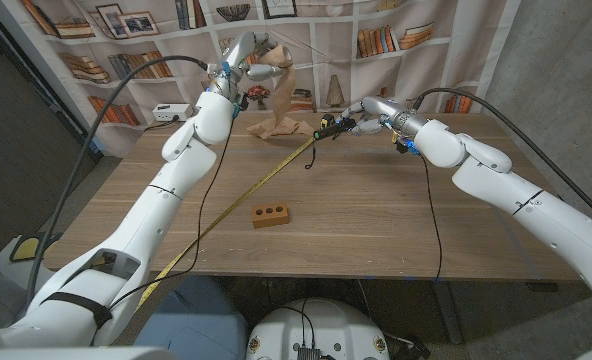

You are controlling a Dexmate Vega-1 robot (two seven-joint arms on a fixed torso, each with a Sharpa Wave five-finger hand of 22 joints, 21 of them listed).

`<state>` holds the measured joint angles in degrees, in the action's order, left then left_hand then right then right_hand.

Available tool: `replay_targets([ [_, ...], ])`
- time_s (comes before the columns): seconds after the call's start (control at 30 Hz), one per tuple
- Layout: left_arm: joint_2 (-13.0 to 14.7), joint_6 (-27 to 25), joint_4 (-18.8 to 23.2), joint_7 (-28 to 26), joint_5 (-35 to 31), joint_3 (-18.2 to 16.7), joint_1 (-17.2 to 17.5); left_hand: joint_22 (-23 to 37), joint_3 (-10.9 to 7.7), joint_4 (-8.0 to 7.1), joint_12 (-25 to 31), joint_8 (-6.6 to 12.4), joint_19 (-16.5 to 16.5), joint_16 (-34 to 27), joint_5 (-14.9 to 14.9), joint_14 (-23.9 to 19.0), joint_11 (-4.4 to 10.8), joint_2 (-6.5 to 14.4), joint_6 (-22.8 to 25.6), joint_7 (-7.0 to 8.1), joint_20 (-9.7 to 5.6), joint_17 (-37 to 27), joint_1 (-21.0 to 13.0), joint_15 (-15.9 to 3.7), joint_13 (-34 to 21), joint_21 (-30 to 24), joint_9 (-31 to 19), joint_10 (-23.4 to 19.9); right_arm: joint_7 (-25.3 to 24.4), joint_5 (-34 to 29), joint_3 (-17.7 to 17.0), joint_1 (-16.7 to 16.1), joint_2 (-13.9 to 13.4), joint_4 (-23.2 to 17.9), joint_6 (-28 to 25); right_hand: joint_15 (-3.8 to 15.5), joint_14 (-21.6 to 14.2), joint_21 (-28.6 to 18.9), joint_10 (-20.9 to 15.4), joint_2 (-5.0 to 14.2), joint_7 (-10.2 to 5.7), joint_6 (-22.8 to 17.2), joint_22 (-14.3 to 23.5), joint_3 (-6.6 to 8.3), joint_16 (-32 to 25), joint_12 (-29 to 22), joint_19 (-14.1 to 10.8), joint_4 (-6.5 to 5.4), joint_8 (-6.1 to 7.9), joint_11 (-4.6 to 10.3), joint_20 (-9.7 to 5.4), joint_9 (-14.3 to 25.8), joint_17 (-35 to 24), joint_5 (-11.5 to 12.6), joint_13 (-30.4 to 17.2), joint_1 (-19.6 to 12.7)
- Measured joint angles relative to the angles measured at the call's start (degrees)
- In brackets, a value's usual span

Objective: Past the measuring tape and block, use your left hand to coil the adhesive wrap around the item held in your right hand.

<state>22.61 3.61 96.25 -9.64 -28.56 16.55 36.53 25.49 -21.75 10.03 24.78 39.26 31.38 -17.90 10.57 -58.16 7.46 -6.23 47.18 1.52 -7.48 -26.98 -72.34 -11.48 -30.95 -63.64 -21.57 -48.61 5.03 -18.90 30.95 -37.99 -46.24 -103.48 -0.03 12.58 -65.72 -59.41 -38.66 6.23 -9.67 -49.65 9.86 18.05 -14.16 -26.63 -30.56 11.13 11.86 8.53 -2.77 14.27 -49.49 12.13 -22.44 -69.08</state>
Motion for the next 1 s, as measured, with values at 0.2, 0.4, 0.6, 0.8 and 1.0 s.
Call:
replay_targets([
  [0.2, -0.5, 0.9, 0.0, 0.4, 0.5, 0.7, -0.5, -0.5, 0.00, 0.00, -0.2, 0.17, 0.0, 0.4, 0.0, -0.5, 0.00, 0.0, 0.0, -0.01, 0.01, 0.0, 0.0, -0.52, 0.0, -0.5, 0.0, 0.0, -0.1, -0.1, 0.3, 0.2, 0.4, 0.1, 0.4, 0.04, 0.1, 0.0, 0.0, 0.00, 0.01, 0.0, 0.0, 0.00, 0.0, 0.1, 0.0, 0.00, 0.02, 0.00, 0.00, 0.0, 0.0, 0.0, 0.0, 0.0],
  [0.4, -1.0, 1.9, 0.1, 1.1, 1.4, 1.3, -1.2, -1.1, 0.00, 0.00, -0.2, 0.20, -0.2, 0.6, 0.0, -0.5, 0.00, 0.1, 0.0, -0.02, 0.21, -0.3, 0.1, -0.52, 0.0, -0.8, 0.0, 0.0, -0.1, -0.1, 0.5, 0.4, 0.7, 0.1, 0.6, 0.03, 0.0, 0.0, 0.0, 0.00, -0.03, 0.0, 0.0, 0.00, 0.0, 0.1, 0.0, 0.00, 0.01, 0.00, 0.00, 0.0, 0.0, 0.0, 0.0, 0.0],
  [0.6, -1.7, 2.9, 0.1, 1.8, 2.5, 1.9, -1.9, -1.6, 0.00, -0.01, -0.2, 0.21, -0.5, 0.6, 0.0, -0.6, 0.00, 0.1, 0.0, 0.03, -0.10, -0.3, 0.1, -0.62, 0.0, -1.3, 0.0, 0.0, -0.1, -0.1, 0.6, 0.5, 1.0, 0.1, 0.6, 0.01, 0.0, 0.0, 0.0, 0.00, -0.12, -0.1, 0.0, 0.00, 0.0, 0.3, 0.0, 0.00, 0.00, 0.00, 0.00, 0.0, 0.0, 0.0, 0.0, 0.0],
  [0.8, -2.4, 4.2, -0.2, 2.4, 3.7, 2.7, -2.5, -1.9, 0.01, -0.01, -0.2, 0.21, -0.5, 0.8, 0.0, -0.6, 0.00, 0.2, 0.0, 0.02, -0.09, -0.3, 0.2, -0.62, 0.0, -1.4, 0.0, 0.0, -0.1, -0.1, 0.8, 0.5, 1.2, 0.0, 0.6, 0.00, 0.0, 0.0, 0.0, 0.00, -0.11, -0.1, 0.0, 0.00, 0.0, 0.3, 0.0, 0.00, -0.04, 0.00, 0.00, -0.1, 0.0, 0.0, 0.0, 0.0],
  [1.0, -3.1, 5.2, -0.4, 2.9, 4.7, 3.4, -3.0, -2.4, 0.01, -0.01, -0.7, 0.21, -0.7, 0.8, 0.0, -0.9, -0.01, 0.2, 0.0, 0.02, 0.10, -0.3, 0.2, -0.32, -0.3, -1.7, 0.0, 0.0, -0.1, -0.1, 0.8, 0.5, 1.3, -0.2, 0.6, -0.02, 0.0, 0.0, 0.0, 0.00, -0.11, -0.1, 0.0, 0.00, 0.0, 0.3, 0.0, 0.00, -0.05, 0.00, 0.00, -0.1, 0.0, -0.1, 0.0, 0.0],
])
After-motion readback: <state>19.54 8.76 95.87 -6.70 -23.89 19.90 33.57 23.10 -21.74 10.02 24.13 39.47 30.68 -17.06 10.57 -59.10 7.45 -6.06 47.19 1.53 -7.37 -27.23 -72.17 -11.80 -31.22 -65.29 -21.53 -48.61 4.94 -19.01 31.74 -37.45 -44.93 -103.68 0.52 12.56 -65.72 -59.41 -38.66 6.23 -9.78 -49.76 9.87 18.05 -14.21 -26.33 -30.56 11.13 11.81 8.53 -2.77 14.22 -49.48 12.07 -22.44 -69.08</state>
